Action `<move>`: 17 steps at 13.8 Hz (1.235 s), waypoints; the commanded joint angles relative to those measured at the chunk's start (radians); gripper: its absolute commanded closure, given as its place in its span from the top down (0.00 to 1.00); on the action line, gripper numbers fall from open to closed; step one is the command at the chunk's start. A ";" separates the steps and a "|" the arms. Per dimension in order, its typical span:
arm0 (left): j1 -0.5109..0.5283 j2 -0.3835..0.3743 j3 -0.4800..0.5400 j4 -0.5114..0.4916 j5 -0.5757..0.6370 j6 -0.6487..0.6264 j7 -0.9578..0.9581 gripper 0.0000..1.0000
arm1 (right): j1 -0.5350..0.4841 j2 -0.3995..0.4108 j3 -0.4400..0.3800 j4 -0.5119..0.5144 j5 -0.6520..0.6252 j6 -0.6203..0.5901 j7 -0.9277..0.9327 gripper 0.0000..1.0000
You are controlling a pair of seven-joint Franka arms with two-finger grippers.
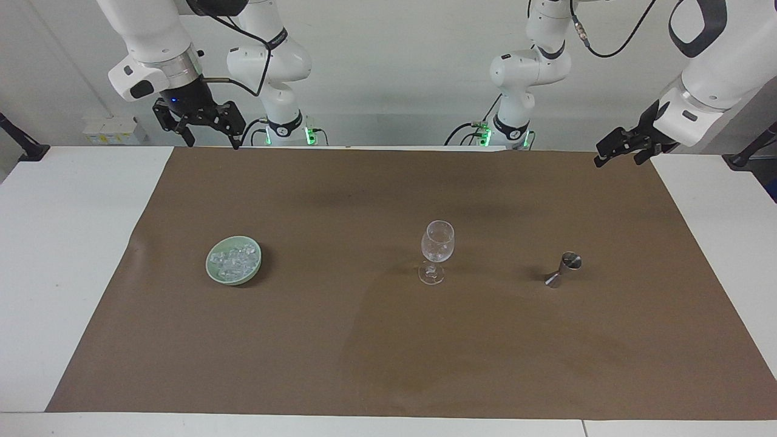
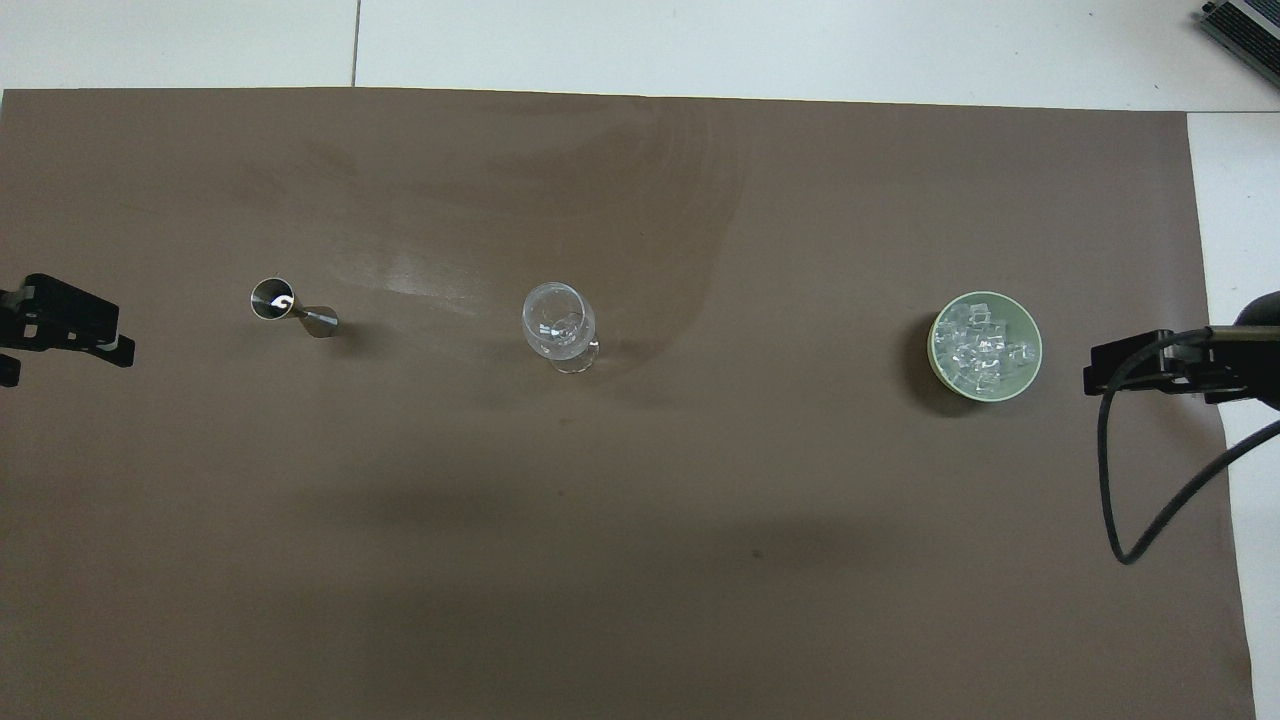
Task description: Pour wine and add ice with both arms
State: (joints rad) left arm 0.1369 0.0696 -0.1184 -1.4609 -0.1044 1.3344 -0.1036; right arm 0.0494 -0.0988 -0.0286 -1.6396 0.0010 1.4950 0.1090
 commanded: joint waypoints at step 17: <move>0.072 0.108 0.128 0.066 -0.236 -0.077 -0.131 1.00 | 0.000 -0.016 -0.004 -0.017 0.017 -0.002 -0.022 1.00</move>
State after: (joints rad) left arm 0.1965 0.1724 0.0170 -1.4130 -0.3260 1.2812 -0.2225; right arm 0.0494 -0.0988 -0.0286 -1.6397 0.0010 1.4950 0.1090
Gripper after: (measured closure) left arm 0.000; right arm 0.000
